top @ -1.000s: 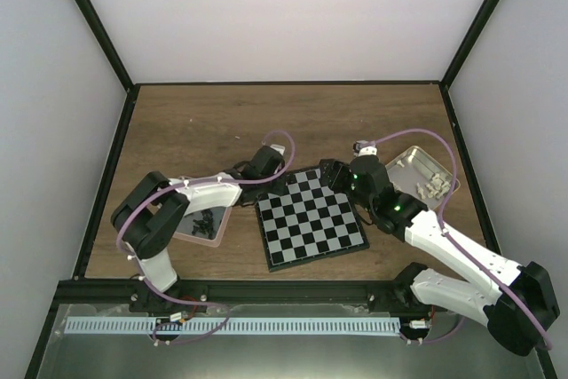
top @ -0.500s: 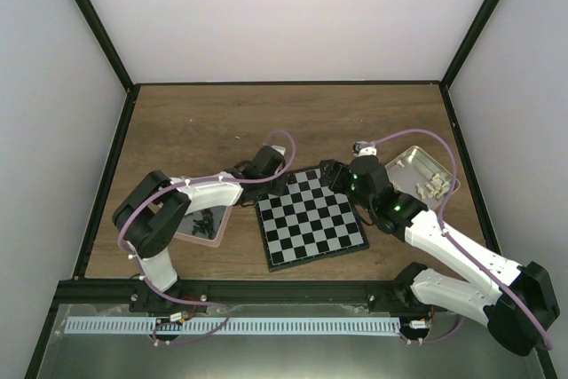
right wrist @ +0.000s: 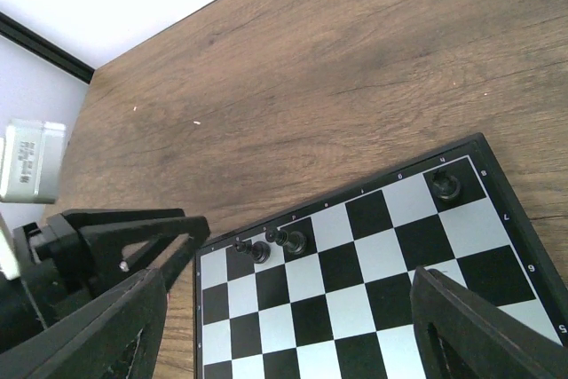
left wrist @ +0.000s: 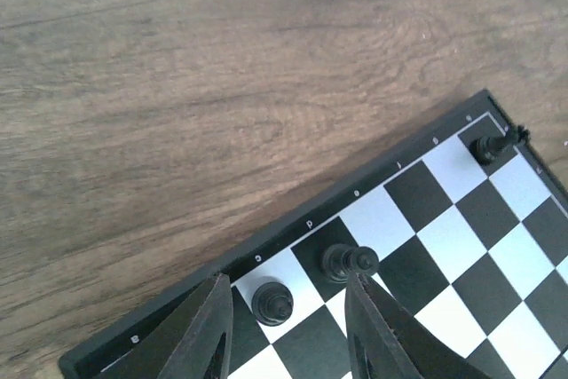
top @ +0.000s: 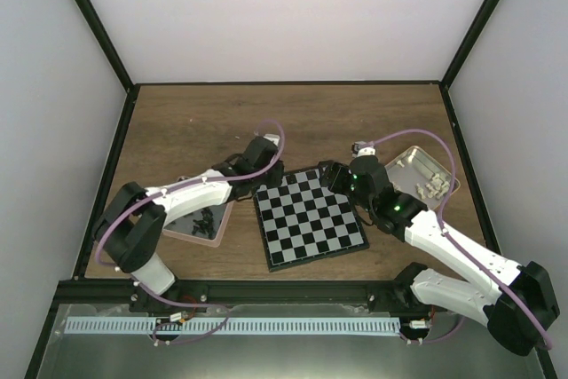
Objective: Set up the chess pieces on the board
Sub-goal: Place the chess piece on the chessboard, then pick up the chess piece from the storage box.
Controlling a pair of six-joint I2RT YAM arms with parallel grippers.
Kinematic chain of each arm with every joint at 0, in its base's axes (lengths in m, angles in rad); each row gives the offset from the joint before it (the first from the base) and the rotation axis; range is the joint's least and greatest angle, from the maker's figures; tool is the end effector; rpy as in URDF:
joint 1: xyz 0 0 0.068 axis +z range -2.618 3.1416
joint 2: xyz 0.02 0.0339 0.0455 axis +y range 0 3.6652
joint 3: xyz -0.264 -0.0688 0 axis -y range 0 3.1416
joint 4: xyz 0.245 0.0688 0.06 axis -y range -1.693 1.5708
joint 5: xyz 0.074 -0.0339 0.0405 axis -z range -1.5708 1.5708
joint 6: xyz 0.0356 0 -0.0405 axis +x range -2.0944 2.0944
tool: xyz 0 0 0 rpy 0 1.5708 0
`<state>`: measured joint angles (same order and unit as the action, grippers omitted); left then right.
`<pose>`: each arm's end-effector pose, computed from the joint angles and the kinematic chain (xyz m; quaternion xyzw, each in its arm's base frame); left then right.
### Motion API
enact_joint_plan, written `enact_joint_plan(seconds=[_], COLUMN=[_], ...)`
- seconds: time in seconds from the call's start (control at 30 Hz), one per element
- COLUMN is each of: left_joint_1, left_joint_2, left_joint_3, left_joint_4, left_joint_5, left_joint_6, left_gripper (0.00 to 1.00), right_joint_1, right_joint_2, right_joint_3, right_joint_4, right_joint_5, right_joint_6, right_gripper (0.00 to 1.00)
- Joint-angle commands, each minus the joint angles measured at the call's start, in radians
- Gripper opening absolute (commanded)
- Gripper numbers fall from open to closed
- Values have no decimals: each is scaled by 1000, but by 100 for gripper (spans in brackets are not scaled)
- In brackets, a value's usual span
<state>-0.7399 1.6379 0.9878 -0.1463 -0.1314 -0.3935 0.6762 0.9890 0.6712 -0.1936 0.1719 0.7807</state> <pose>0.2583 -0.2295 0.1982 0.1348 0.9144 -0.1510 0.3505 0.1766 0.1339 0.2611 0.0882 0.8563 0.2798 0.4250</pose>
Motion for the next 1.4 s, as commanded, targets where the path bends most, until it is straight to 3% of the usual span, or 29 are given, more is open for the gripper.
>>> enact_joint_plan(seconds=[0.0,0.3,0.57,0.77,0.87,0.97,1.03,1.37], left_joint_1=[31,165,350,380,401,442,471,551], left_joint_2=[-45,-215,-464,-540,-559,-546,-504,-302], left_joint_3=[15,-18,-206,-268,-320,-353,-343,-295], left_joint_4=[-44,-246,-410,-578,-546,-440,-410,-268], left_joint_5=[-4,-101,-186,-211,-230,-214,-213,-168], left_joint_6=[-45,-172,-356,-470,-479,-452,-449,-372], left_gripper=[38,45,39,52,52,31,26,28], right_joint_1=[-4,-4,-4,-4,-4,-4,-4,-4], right_joint_2=[-13,-12,2,38,47,56,56,31], right_joint_3=[-2,-2,-11,0,-4,2,2,-13], right_joint_4=[17,17,33,39,54,54,53,47], right_joint_5=[4,0,-13,-37,-49,-62,-64,-55], right_joint_6=[4,2,8,23,27,28,27,31], right_gripper=[77,77,77,77,77,76,76,76])
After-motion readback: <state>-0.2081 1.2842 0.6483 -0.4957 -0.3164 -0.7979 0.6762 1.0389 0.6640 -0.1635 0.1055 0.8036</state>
